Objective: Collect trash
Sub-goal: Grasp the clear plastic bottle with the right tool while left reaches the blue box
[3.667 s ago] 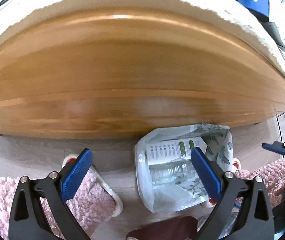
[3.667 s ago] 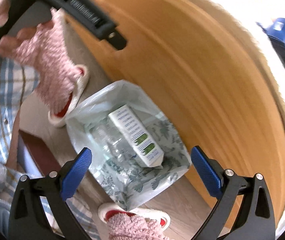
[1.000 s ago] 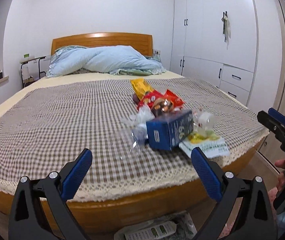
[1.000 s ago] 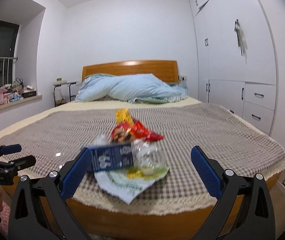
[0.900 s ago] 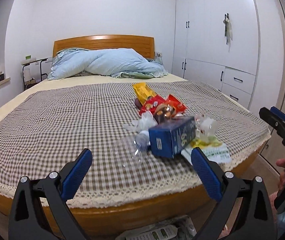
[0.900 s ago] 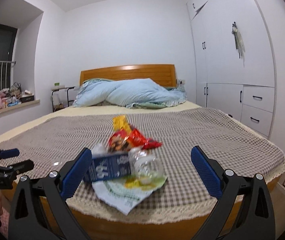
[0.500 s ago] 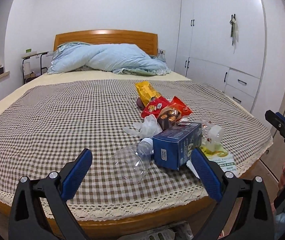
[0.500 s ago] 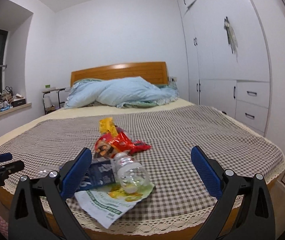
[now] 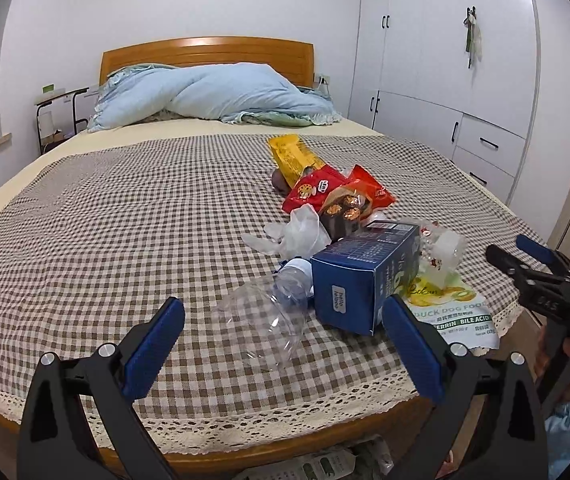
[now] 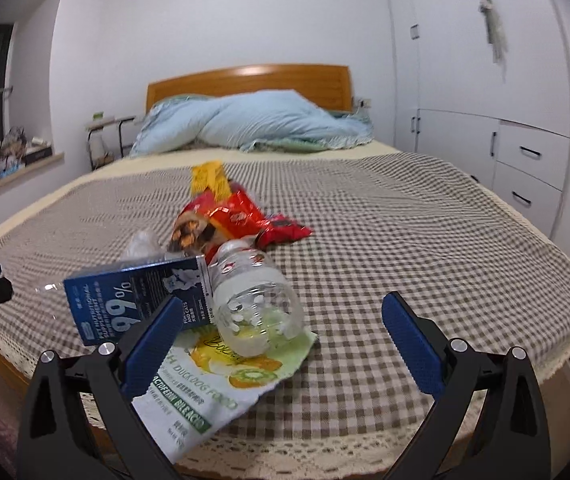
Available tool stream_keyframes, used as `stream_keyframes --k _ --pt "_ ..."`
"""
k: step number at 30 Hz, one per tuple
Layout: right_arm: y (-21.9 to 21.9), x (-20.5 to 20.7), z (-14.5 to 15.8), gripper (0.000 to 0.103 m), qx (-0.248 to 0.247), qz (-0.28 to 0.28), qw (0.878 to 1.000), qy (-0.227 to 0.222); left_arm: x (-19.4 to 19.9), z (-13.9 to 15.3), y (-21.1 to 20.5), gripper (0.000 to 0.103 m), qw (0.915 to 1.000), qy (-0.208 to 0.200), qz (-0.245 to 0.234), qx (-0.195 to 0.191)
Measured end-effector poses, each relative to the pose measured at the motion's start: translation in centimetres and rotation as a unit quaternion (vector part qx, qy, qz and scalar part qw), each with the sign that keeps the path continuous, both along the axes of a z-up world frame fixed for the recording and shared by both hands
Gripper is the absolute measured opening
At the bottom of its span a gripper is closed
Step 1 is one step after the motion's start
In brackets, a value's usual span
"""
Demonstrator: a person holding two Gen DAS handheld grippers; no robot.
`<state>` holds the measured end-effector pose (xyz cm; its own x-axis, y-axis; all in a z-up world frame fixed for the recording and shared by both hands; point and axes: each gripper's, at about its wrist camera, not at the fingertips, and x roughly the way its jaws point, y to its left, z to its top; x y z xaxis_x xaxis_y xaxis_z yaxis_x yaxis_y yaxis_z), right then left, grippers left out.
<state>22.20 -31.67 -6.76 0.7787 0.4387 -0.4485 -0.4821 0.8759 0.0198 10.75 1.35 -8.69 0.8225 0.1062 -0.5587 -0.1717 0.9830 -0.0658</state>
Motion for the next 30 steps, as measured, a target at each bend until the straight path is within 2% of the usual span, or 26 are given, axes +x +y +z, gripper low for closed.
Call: stream_keyframes --k 7,12,14,15,16,17,24,27,30 --pt "2.2 2.8 -1.9 0.095 -0.032 0.02 0.999 0.033 0.7 0.2 -0.1 0.096 0.9999 0.004 -0.001 0.012" --pt "3.6 3.9 -3.0 0.095 -0.088 0.027 0.995 0.029 0.8 0.1 0.0 0.096 0.9998 0.007 0.0 0.016" --pt "3.9 4.3 -3.4 0.095 -0.095 0.035 0.994 0.036 1.1 0.0 0.0 0.096 0.9997 0.013 0.0 0.02" --pt "3.9 4.3 -3.5 0.095 -0.093 0.043 0.994 0.039 1.2 0.0 -0.2 0.096 0.9996 0.016 -0.002 0.023" --pt "4.0 4.2 -3.5 0.088 -0.091 0.049 0.994 0.039 1.3 0.1 -0.3 0.096 0.9996 0.017 -0.004 0.024" --pt "4.0 4.0 -3.4 0.061 -0.089 0.057 0.994 0.039 1.5 0.1 -0.4 0.096 0.9995 0.018 -0.007 0.026" --pt "2.8 2.9 -2.5 0.06 -0.071 0.066 0.995 0.037 3.0 0.3 -2.1 0.096 0.9976 0.032 -0.04 0.048" --pt "1.6 2.8 -1.7 0.059 -0.043 0.049 0.997 0.029 4.1 0.1 -2.9 0.096 0.9957 0.044 -0.061 0.054" --pt "0.4 2.6 -0.9 0.059 -0.017 0.025 0.999 0.019 4.9 -0.1 -3.8 0.096 0.994 0.048 -0.089 0.044"
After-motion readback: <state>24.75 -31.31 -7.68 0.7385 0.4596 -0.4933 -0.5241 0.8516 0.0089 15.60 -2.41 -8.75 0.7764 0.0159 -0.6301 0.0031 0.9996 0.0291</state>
